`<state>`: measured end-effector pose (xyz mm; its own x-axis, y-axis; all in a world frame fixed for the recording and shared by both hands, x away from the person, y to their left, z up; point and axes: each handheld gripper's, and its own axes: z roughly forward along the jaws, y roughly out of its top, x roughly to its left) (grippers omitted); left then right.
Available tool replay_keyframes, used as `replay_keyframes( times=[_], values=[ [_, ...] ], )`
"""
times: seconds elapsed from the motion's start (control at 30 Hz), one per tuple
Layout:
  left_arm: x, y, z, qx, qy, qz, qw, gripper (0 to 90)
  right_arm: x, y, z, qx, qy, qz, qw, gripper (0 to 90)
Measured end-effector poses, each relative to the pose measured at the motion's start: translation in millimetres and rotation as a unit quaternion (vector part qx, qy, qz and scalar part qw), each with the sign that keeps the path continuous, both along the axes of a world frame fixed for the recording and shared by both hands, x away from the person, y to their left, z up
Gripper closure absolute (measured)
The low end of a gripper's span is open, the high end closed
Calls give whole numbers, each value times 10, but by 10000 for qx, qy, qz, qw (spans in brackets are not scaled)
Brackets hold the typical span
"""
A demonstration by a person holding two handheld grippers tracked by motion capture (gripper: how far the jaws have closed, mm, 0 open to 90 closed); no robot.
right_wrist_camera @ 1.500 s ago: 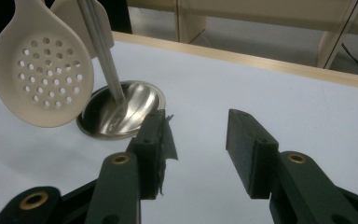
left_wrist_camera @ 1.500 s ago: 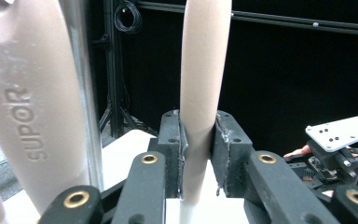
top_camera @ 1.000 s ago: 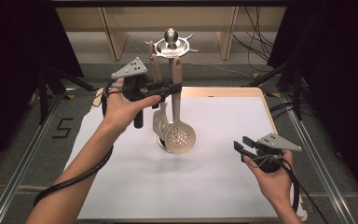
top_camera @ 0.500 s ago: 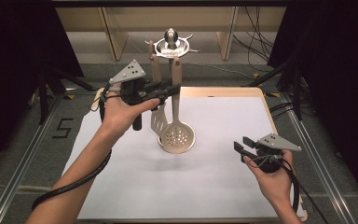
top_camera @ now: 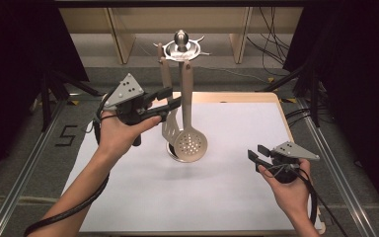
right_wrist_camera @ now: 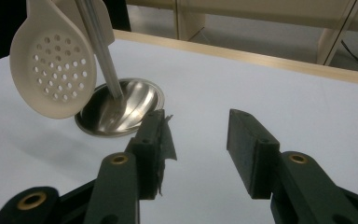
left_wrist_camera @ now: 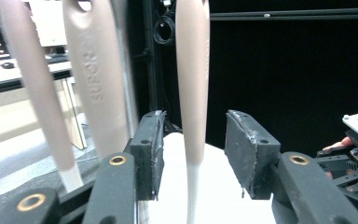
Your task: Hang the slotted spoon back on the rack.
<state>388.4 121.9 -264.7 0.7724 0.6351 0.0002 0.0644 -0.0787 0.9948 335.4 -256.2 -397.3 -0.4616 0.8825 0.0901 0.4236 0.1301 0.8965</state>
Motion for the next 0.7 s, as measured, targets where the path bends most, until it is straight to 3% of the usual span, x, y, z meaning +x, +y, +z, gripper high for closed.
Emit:
replay_keyframes(
  times=[0.17, 0.23, 0.27, 0.33, 0.37, 0.4, 0.5, 0.6, 0.7],
  values=[
    [-64, 85, -72, 0, 10, 97, 10000, 543, 16, -26, 2, -244, -204, 9, 9995, 575],
    [-89, 114, -95, -19, 22, 129, 9999, 541, -2, -4, 7, -86, 12, 24, 10000, 574],
    [-100, 127, -106, -33, 11, 142, 9999, 540, 6, -18, 7, -201, -102, 13, 9997, 573],
    [-123, 156, -126, -11, -46, 198, 9998, 538, 16, -1, -8, -132, -250, -64, 9996, 572],
    [-132, 171, -137, 15, -58, 209, 9998, 537, 0, 22, -8, 10, -123, -115, 9999, 571],
    [-143, 183, -149, 26, -61, 233, 9997, 536, -14, 15, 8, -19, 31, -71, 10000, 570],
    [-171, 223, -198, 10, -68, 282, 9996, 534, -14, -2, 15, -100, 39, -30, 9999, 569],
    [-196, 269, -259, 40, -92, 357, 9993, 530, 5, -24, 6, -219, -119, 7, 9997, 567],
    [-220, 322, -341, 88, -92, 438, 9990, 529, -1, -11, 7, -110, -24, 6, 9999, 566]
  ],
)
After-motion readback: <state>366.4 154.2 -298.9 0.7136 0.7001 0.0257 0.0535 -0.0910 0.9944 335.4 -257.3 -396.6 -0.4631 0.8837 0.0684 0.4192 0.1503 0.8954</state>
